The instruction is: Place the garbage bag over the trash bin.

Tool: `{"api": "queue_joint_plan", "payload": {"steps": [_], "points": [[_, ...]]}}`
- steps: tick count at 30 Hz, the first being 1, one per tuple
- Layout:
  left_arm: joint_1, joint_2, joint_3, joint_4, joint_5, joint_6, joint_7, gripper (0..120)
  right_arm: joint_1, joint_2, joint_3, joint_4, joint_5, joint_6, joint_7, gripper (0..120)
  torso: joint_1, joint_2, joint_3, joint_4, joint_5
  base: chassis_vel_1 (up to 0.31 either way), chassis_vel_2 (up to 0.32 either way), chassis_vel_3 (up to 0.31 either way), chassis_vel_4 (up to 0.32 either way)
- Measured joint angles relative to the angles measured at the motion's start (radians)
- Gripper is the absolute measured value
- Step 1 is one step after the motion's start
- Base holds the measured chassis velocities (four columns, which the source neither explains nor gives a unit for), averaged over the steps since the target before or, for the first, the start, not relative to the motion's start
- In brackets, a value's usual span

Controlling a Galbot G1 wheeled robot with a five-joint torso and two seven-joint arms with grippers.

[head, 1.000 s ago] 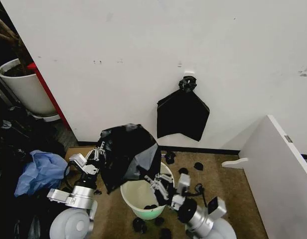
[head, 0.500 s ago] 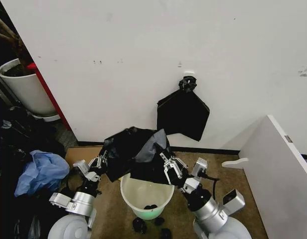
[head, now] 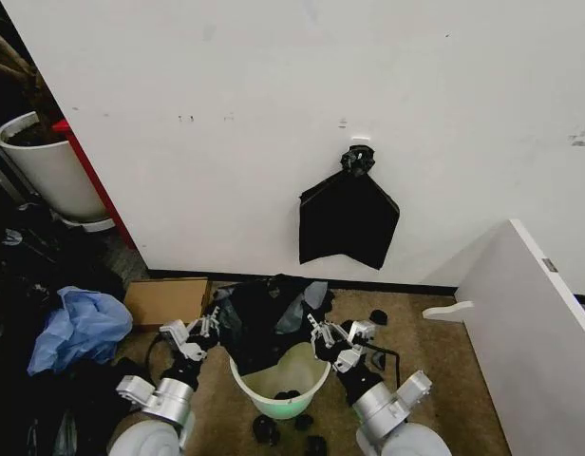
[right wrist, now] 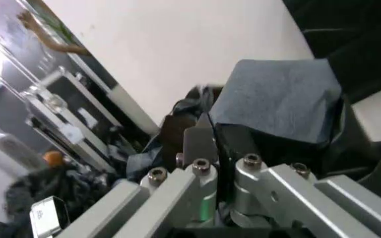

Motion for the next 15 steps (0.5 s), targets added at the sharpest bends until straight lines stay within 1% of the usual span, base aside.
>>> {"api": "queue_joint_plan", "payload": {"steps": [2, 4, 5, 6, 8, 9, 11, 13, 15], "points": [[-0.002, -0.002, 0.007, 0.005, 0.003, 0.002, 0.000, 0, -0.002, -0.002, 0.000, 0.003, -0.005, -0.007, 0.012, 0, 0.000, 0.000, 0.000, 0.0000, 0.0000, 0.000, 0.000, 0.000, 0.000], [-0.005, -0.006, 0.027, 0.020, 0.007, 0.008, 0.001, 0, -0.010, -0.014, 0.000, 0.024, -0.011, -0.046, 0.070, 0, 0.000, 0.000, 0.000, -0.0001, 0.0000, 0.000, 0.000, 0.000, 0.000], [-0.005, -0.009, 0.048, 0.024, 0.004, 0.016, -0.002, 0, -0.017, -0.030, -0.001, 0.046, -0.009, -0.096, 0.125, 0, 0.000, 0.000, 0.000, -0.0002, 0.0000, 0.000, 0.000, 0.000, 0.000], [-0.003, -0.009, 0.060, 0.024, 0.004, 0.020, -0.006, 0, -0.023, -0.046, 0.000, 0.056, -0.009, -0.135, 0.148, 0, 0.000, 0.000, 0.000, -0.0002, 0.0000, 0.000, 0.000, 0.000, 0.000], [0.007, -0.006, 0.086, 0.012, 0.009, 0.026, -0.019, 0, -0.032, -0.080, 0.000, 0.062, -0.018, -0.177, 0.161, 0, 0.000, 0.000, 0.000, -0.0001, 0.0000, 0.000, 0.000, 0.000, 0.000], [0.007, -0.006, 0.086, 0.012, 0.009, 0.026, -0.019, 0, -0.032, -0.080, 0.000, 0.062, -0.018, -0.177, 0.161, 0, 0.000, 0.000, 0.000, -0.0001, 0.0000, 0.000, 0.000, 0.000, 0.000], [0.020, 0.005, 0.100, -0.011, 0.015, 0.028, -0.033, 0, -0.042, -0.110, 0.001, 0.074, -0.024, -0.214, 0.160, 0, 0.000, 0.000, 0.000, -0.0002, 0.0000, 0.000, 0.000, 0.000, 0.000], [0.053, 0.033, 0.111, -0.051, 0.032, 0.027, -0.067, 0, -0.067, -0.173, 0.006, 0.106, -0.031, -0.315, 0.123, 0, 0.000, 0.000, 0.000, -0.0001, 0.0001, 0.000, 0.000, 0.000, 0.000], [0.081, 0.062, 0.112, -0.077, 0.056, 0.024, -0.117, 0, -0.084, -0.222, 0.009, 0.115, -0.050, -0.371, 0.058, 0, 0.000, 0.000, 0.000, 0.0000, -0.0001, 0.000, 0.000, 0.000, 0.000]]}}
